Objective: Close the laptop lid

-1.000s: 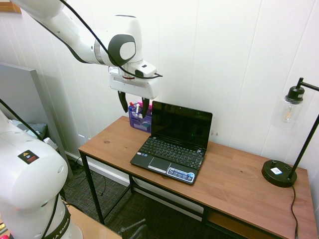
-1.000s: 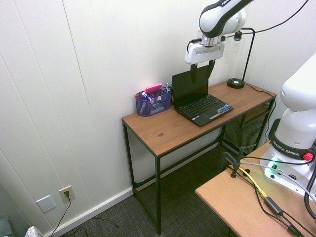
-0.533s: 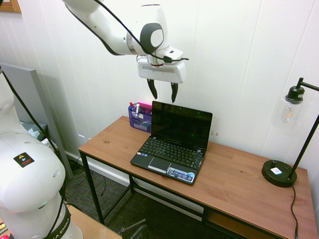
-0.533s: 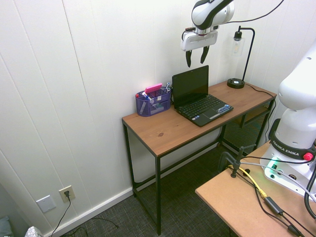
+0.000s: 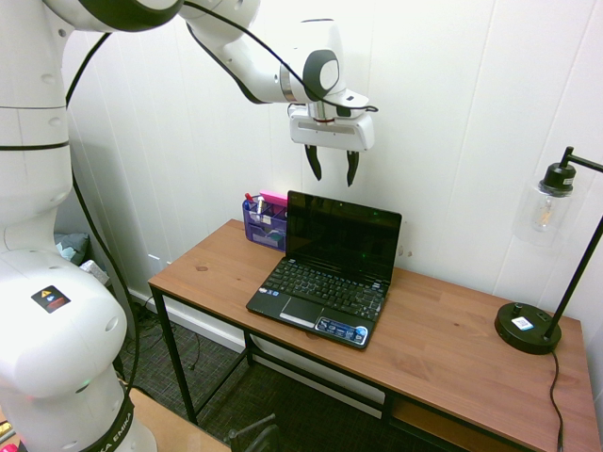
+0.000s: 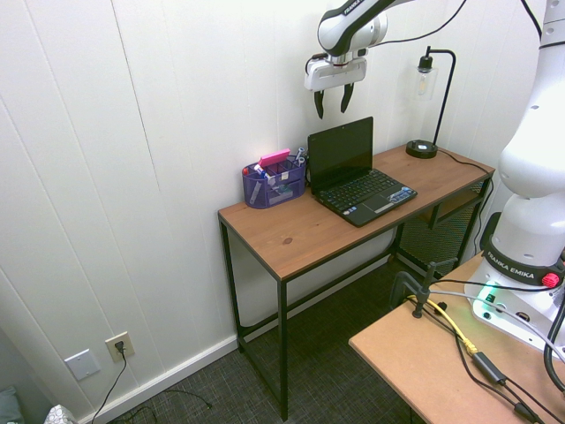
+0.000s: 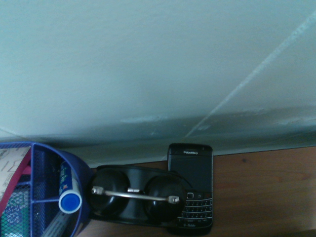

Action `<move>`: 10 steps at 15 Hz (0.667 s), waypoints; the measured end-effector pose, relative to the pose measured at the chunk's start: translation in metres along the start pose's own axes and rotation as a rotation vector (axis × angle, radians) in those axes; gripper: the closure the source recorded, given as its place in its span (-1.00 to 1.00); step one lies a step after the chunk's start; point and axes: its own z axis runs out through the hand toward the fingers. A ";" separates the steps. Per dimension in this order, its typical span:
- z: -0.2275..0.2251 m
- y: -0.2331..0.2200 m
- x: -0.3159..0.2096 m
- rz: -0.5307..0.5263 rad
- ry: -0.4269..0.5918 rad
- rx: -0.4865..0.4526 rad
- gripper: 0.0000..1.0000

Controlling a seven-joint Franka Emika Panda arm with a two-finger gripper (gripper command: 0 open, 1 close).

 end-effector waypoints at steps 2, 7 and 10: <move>0.015 -0.003 0.009 0.017 -0.012 -0.010 1.00; 0.040 -0.004 0.017 0.042 -0.035 -0.027 1.00; 0.043 -0.002 0.019 0.053 -0.040 -0.030 1.00</move>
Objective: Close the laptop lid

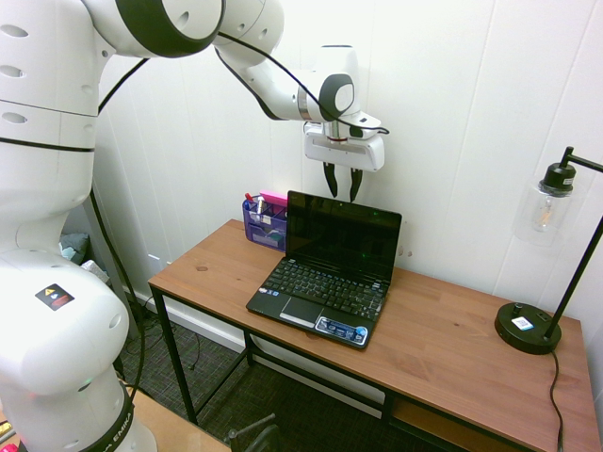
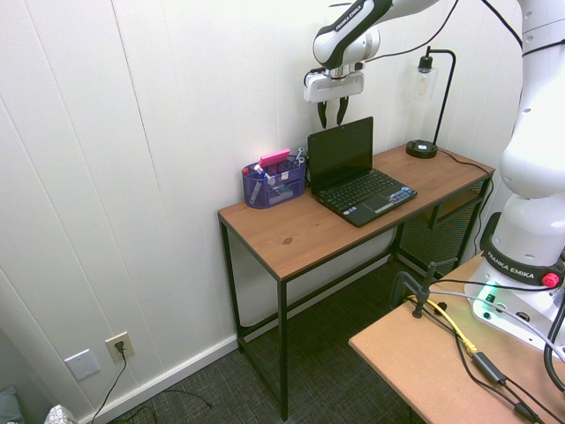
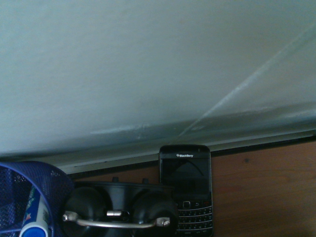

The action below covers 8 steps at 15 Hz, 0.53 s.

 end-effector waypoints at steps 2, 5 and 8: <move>0.004 0.002 0.001 0.008 -0.009 -0.006 1.00; 0.016 0.009 0.000 0.015 -0.025 -0.025 1.00; 0.029 0.017 -0.005 0.019 -0.036 -0.040 1.00</move>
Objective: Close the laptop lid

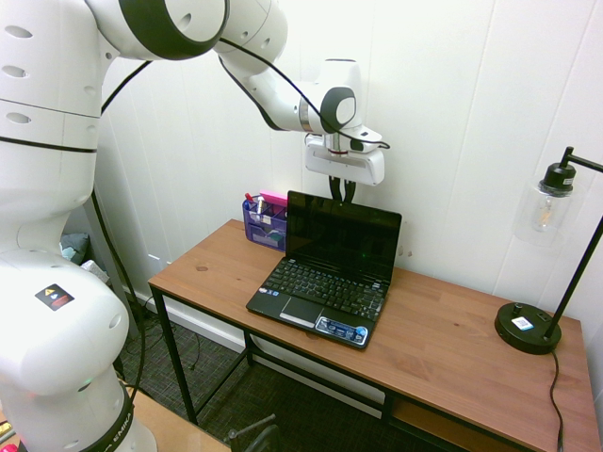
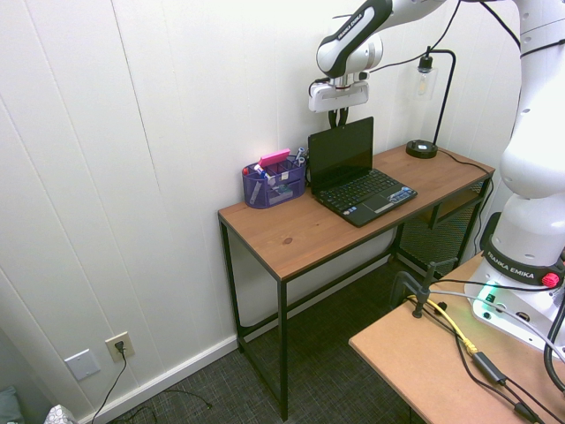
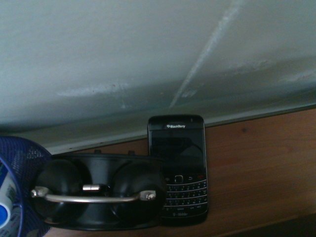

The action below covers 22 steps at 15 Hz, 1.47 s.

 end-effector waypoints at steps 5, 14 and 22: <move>0.009 0.026 -0.011 0.015 -0.009 -0.008 1.00; 0.055 0.128 -0.045 0.092 -0.099 -0.107 1.00; 0.123 0.158 -0.057 0.122 -0.179 -0.175 1.00</move>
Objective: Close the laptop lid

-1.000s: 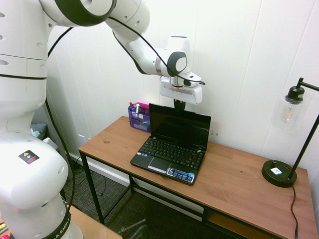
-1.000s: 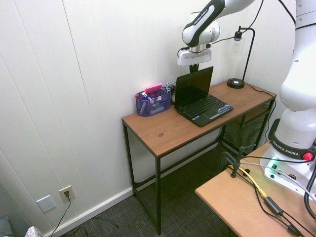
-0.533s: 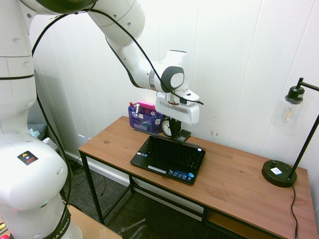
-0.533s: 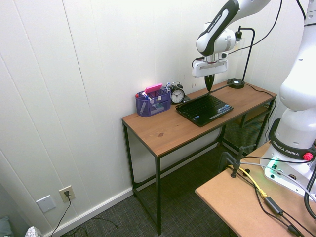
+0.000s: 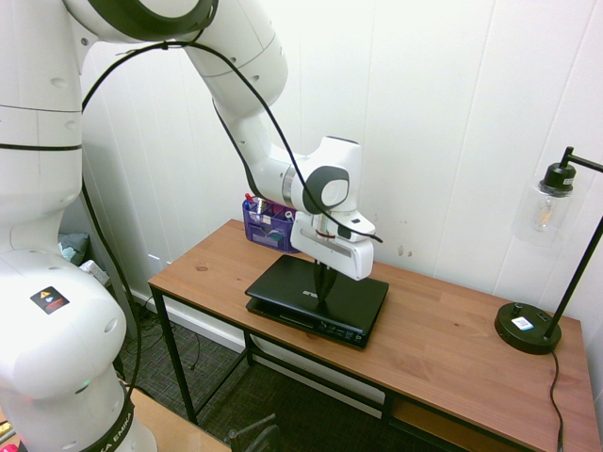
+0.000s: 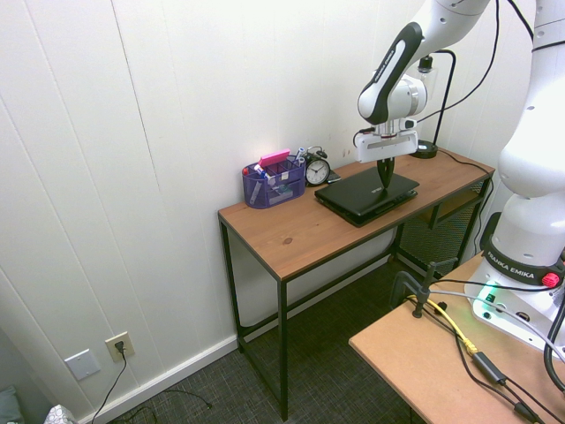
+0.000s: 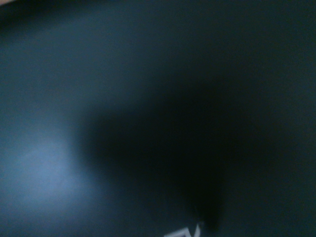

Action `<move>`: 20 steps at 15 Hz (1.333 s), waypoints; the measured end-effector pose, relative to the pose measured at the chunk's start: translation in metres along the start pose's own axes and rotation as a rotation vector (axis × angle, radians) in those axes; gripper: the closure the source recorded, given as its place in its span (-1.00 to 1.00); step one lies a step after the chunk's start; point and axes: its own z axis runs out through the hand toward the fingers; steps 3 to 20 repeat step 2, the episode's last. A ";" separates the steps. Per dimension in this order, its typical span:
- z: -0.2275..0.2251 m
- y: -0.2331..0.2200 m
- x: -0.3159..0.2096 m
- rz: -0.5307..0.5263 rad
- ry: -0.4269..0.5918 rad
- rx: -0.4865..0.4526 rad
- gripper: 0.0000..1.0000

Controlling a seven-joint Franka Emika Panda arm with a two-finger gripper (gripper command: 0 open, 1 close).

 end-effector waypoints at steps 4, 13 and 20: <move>0.001 0.000 0.003 0.011 0.000 0.018 1.00; 0.001 0.000 0.003 0.011 0.000 0.018 1.00; 0.001 0.000 0.003 0.011 0.000 0.018 1.00</move>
